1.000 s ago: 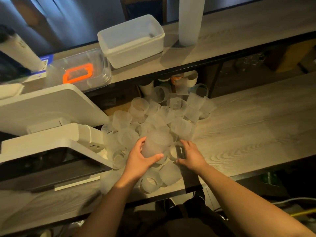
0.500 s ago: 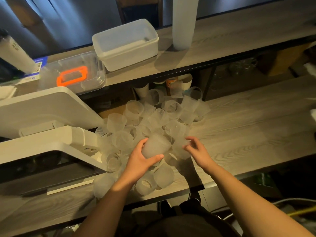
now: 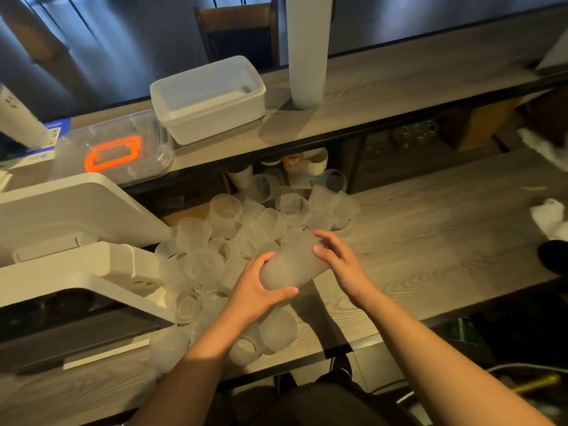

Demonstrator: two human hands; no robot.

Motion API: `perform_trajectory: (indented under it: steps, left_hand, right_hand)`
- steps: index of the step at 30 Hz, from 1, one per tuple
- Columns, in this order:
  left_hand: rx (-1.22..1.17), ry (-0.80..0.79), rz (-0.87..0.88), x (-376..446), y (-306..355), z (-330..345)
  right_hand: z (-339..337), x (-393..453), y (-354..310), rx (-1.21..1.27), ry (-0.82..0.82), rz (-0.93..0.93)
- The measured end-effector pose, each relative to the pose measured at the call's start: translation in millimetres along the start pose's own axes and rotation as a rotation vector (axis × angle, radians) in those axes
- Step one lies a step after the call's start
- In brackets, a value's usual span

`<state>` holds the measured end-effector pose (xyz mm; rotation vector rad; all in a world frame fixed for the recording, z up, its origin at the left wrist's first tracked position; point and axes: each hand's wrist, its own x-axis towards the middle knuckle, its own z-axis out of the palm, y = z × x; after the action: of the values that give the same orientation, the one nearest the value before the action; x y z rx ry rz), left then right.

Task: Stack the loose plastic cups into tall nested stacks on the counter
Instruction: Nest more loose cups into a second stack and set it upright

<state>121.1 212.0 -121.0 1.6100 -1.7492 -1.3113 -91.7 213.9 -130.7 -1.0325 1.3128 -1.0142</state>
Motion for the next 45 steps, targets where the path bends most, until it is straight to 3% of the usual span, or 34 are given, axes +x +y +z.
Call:
perform_trajectory:
  steps: [16,21,24,29,33,45]
  left_hand:
    - [-0.260,0.123,-0.093,-13,11,12]
    - [-0.345,0.205,-0.154,-8,5,6]
    - [-0.340,0.249,-0.188,-6,2,0]
    - [-0.332,0.299,-0.202,-3,-4,2]
    - [-0.353,0.322,-0.212,-6,-5,2]
    - [-0.363,0.314,-0.267,6,-5,2]
  right_hand:
    - [29,22,-17,-0.122,-0.293,0.045]
    - [16,33,-8,-0.062,0.008,0.066]
    - [1,40,12,-0.182,0.101,0.057]
    - [-14,57,38,-0.456,0.070,0.076]
    - [-9,65,47,-0.631,-0.051,0.036]
    - [-3,85,67,-0.843,-0.092,-0.096]
